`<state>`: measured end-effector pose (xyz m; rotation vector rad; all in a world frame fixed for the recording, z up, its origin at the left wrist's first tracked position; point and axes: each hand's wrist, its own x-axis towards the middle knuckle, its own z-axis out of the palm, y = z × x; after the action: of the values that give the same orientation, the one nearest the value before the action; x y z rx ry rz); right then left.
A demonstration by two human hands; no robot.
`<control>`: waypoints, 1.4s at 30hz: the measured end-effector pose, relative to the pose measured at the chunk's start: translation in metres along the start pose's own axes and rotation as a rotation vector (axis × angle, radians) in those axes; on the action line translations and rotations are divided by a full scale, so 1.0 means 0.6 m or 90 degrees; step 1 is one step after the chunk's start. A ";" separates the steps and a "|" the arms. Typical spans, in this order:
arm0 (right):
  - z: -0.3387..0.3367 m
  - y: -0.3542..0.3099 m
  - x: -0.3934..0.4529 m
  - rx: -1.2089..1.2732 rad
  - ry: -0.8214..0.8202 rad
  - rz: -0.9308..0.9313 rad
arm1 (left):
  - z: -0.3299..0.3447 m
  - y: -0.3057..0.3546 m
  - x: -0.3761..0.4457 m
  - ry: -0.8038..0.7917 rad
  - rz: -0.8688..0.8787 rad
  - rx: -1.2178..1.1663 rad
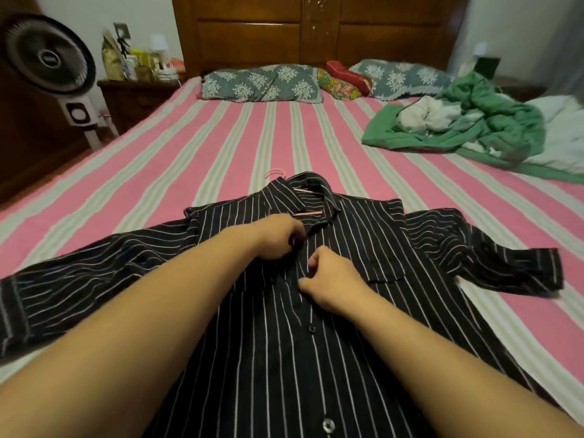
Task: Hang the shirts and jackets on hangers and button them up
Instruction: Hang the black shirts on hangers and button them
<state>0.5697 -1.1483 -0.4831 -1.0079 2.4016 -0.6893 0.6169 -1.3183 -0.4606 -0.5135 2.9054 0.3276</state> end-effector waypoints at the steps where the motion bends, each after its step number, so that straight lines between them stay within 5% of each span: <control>1: 0.003 0.008 -0.002 0.034 0.011 0.018 | -0.009 -0.001 -0.004 -0.020 0.016 0.029; 6: 0.013 0.031 -0.008 0.330 0.077 0.088 | -0.048 -0.009 -0.011 -0.072 0.022 0.120; 14: 0.007 0.011 -0.016 0.114 0.012 0.051 | 0.030 0.030 -0.025 0.240 -0.055 -0.064; 19: 0.003 0.021 -0.019 0.170 0.044 0.084 | 0.011 0.020 -0.055 0.030 0.063 0.077; 26: 0.010 0.009 -0.025 0.066 0.032 0.055 | -0.020 0.002 -0.054 0.021 0.119 0.165; 30: 0.008 0.013 -0.021 0.092 0.057 0.078 | -0.014 -0.002 -0.050 0.148 0.051 -0.014; 35: -0.016 0.025 -0.027 0.411 -0.007 0.183 | 0.007 0.033 -0.053 0.217 -0.093 -0.154; 39: -0.021 0.031 -0.025 0.542 -0.062 0.188 | 0.032 0.070 -0.079 0.320 -0.309 -0.474; 42: -0.027 0.030 -0.023 0.633 -0.078 0.225 | 0.062 0.087 -0.110 0.193 -0.359 -0.646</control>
<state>0.5597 -1.1225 -0.4786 -0.1904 1.6746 -1.4010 0.6642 -1.2404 -0.4732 -1.5601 2.4507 1.7349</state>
